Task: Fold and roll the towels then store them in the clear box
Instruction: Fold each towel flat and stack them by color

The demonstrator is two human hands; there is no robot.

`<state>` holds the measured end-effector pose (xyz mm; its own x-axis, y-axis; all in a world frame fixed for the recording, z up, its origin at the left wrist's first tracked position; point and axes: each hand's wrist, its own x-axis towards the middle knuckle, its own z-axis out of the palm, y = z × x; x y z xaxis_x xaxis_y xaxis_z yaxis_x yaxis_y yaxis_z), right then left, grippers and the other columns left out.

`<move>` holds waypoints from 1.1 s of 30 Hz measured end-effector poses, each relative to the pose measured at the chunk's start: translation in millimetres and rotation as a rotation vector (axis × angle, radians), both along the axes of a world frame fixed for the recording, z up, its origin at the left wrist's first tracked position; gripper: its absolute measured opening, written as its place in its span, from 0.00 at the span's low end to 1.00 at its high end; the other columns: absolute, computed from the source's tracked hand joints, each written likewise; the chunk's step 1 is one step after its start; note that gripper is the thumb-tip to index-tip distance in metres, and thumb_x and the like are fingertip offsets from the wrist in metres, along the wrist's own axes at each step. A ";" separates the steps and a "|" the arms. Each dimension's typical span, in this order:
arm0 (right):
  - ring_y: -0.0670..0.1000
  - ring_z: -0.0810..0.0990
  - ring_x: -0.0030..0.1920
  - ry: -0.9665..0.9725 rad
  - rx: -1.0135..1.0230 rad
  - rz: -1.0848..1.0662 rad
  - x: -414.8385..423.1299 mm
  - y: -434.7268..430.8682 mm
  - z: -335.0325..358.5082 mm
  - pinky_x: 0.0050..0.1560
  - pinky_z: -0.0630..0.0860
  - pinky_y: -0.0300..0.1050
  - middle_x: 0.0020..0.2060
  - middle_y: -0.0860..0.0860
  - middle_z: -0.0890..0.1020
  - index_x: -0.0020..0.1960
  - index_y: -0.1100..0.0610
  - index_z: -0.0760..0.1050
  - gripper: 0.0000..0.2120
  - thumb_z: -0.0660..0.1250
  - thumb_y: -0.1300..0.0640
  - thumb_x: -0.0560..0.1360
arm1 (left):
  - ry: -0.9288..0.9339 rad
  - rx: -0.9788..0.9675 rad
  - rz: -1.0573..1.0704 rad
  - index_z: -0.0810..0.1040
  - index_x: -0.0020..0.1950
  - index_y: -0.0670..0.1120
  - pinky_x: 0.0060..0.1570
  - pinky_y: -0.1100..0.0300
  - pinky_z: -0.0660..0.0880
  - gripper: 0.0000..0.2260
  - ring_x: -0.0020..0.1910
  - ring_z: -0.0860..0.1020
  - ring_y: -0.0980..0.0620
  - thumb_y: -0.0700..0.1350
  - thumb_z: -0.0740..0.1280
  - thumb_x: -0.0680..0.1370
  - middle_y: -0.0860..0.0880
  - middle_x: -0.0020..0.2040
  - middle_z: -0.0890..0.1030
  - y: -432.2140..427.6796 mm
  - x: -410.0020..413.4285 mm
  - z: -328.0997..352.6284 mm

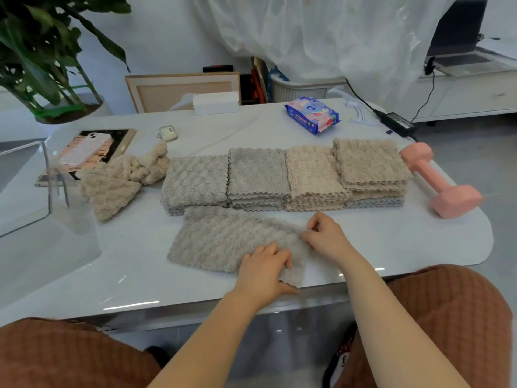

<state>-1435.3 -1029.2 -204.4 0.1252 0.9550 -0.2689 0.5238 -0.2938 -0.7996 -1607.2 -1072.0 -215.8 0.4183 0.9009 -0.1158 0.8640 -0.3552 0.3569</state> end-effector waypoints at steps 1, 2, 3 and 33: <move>0.53 0.73 0.33 0.015 -0.033 0.021 5.5 -1.9 2.9 0.38 0.73 0.51 0.32 0.53 0.74 0.44 0.54 0.66 0.09 0.65 0.62 0.71 | -0.018 -0.009 -0.016 0.73 0.53 0.53 0.49 0.55 0.65 0.17 0.55 0.69 0.50 0.61 0.68 0.71 0.53 0.52 0.71 2.2 0.8 0.2; 0.52 0.72 0.31 0.023 -0.072 0.060 10.4 -4.4 7.1 0.35 0.71 0.49 0.31 0.53 0.73 0.47 0.54 0.65 0.09 0.64 0.63 0.72 | -0.035 -0.018 -0.031 0.74 0.53 0.51 0.48 0.55 0.66 0.16 0.54 0.70 0.50 0.60 0.66 0.73 0.52 0.50 0.72 2.4 1.0 1.7; 0.52 0.70 0.30 0.040 -0.110 0.105 14.5 -6.7 12.7 0.32 0.69 0.46 0.31 0.53 0.72 0.50 0.55 0.64 0.09 0.62 0.64 0.74 | -0.068 -0.029 -0.047 0.74 0.51 0.50 0.46 0.55 0.66 0.14 0.52 0.71 0.50 0.59 0.65 0.75 0.52 0.48 0.72 2.6 0.5 2.3; 0.49 0.65 0.34 -0.143 -0.076 0.490 -111.5 56.2 35.0 0.34 0.61 0.44 0.36 0.51 0.68 0.39 0.55 0.65 0.09 0.63 0.59 0.76 | -0.625 -0.284 0.821 0.79 0.43 0.43 0.41 0.56 0.78 0.04 0.40 0.78 0.47 0.40 0.65 0.77 0.45 0.39 0.80 11.4 -135.4 23.9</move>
